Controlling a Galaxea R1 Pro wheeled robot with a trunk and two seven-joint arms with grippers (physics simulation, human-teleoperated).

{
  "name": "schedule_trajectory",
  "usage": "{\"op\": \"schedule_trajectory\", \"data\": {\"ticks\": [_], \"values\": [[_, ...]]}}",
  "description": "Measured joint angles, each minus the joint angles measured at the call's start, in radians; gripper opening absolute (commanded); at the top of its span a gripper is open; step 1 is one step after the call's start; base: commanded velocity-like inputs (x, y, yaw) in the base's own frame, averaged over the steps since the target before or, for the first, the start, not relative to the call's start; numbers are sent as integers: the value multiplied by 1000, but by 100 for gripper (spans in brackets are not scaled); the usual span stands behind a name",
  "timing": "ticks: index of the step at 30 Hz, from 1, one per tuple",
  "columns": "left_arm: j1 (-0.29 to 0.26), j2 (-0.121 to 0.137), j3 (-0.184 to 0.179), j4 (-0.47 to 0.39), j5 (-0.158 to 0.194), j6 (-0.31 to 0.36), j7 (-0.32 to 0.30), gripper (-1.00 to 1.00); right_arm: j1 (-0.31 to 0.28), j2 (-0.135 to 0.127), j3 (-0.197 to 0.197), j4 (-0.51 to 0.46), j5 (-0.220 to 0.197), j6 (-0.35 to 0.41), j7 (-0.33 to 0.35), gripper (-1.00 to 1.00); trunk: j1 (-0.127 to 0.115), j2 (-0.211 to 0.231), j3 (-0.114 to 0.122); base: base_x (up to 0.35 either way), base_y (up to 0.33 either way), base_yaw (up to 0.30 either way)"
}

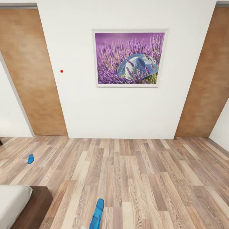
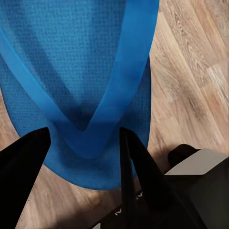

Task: In the bedroom, move the book from the bed onto either nightstand, and place the two sandals side by side next to the bed.

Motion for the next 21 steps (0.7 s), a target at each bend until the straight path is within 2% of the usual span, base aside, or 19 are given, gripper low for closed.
{"op": "schedule_trajectory", "data": {"ticks": [10,21], "values": [[0,0,0,0,0,1,0,-100,0,2,0,0,0,0,1,100,0,0,0,311,0,12],[0,0,-1,0,0,1,0,-100,0,0,0,0,0,0,2,100,0,0,0,318,0,218]]}}
